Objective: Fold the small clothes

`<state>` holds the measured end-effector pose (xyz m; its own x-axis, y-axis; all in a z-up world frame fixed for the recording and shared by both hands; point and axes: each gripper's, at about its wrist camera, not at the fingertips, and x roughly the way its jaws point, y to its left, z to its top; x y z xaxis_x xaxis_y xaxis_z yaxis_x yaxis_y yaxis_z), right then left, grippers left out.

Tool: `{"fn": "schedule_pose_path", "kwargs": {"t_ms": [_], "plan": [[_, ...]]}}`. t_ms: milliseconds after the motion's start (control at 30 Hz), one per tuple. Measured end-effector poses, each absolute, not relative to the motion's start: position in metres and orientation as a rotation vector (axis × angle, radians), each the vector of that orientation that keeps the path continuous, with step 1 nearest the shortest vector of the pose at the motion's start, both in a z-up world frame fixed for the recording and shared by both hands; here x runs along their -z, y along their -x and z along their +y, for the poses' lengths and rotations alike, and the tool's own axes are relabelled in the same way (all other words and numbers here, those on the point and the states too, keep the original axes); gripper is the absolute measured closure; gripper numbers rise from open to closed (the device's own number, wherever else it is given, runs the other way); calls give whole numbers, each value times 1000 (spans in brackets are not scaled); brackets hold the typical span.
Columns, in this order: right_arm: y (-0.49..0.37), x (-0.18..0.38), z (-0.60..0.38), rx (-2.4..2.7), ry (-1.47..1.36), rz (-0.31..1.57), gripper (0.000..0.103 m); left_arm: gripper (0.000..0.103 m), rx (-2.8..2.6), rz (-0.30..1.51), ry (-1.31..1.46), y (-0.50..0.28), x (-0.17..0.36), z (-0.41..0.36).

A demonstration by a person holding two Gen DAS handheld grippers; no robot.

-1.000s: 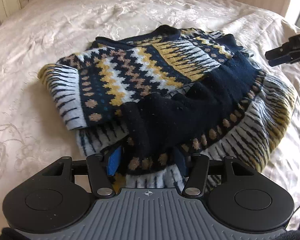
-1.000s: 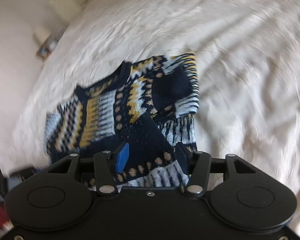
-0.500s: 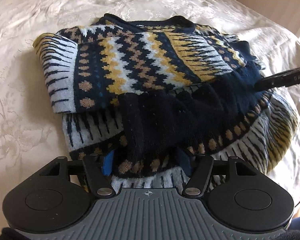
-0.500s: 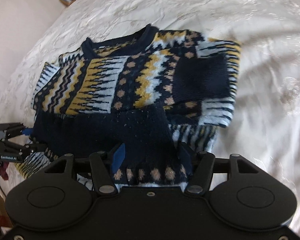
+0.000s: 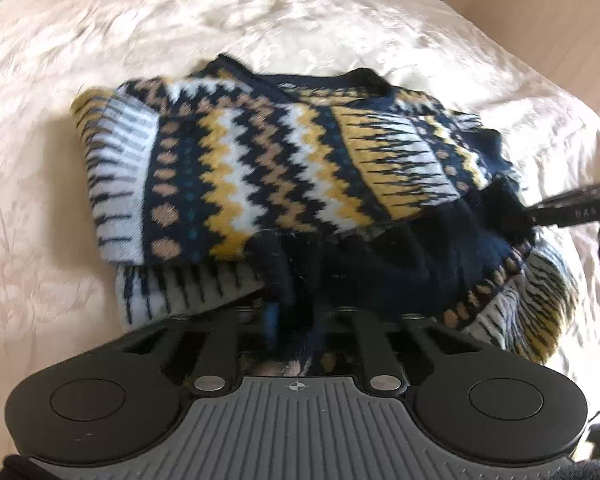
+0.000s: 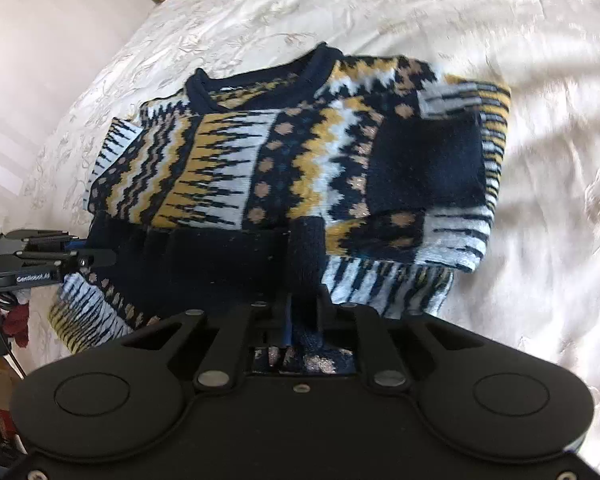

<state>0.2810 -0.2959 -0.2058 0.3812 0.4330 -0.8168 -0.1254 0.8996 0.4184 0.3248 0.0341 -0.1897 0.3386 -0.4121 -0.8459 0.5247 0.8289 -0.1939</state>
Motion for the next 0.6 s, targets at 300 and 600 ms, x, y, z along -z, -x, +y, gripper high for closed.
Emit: {"fn": "schedule_pose_path", "kwargs": {"t_ms": [300, 600], "plan": [[-248, 156, -271, -324, -241, 989, 86, 92, 521, 899, -156, -289, 149, 35], [-237, 92, -274, -259, -191, 812, 87, 92, 520, 676, -178, -281, 72, 43]]}}
